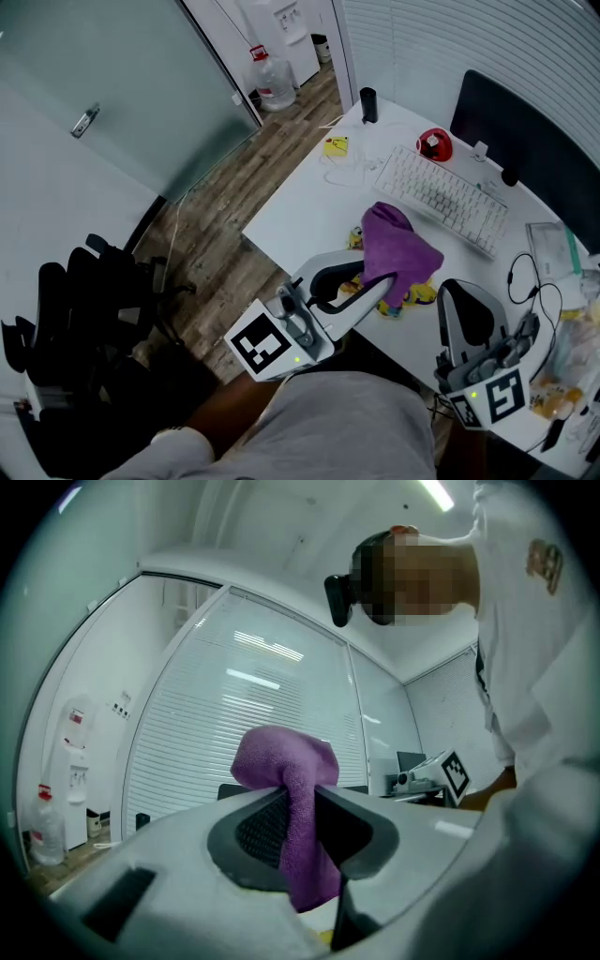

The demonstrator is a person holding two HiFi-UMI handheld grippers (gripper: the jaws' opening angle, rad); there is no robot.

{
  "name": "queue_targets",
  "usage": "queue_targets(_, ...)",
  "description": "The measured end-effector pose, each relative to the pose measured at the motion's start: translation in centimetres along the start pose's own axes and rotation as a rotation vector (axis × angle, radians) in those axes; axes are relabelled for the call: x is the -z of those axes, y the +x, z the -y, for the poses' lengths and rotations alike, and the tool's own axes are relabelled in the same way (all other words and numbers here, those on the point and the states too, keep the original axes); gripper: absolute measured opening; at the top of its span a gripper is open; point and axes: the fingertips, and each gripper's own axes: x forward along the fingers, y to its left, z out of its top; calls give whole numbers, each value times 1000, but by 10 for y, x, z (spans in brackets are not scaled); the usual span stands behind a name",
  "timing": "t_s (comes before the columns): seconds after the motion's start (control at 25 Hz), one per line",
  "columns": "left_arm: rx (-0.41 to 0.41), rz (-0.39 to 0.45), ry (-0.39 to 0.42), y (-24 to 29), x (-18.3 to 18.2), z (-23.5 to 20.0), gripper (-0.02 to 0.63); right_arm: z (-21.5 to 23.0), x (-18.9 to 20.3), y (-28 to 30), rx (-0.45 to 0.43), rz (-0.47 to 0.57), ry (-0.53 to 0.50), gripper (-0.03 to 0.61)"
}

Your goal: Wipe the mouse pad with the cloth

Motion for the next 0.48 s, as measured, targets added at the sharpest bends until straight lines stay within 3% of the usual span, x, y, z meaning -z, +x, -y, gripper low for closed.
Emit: queue_targets(0.48,-30,24,24,-2,-5,1,81,-9,-15,-1,-58,83,-19,12)
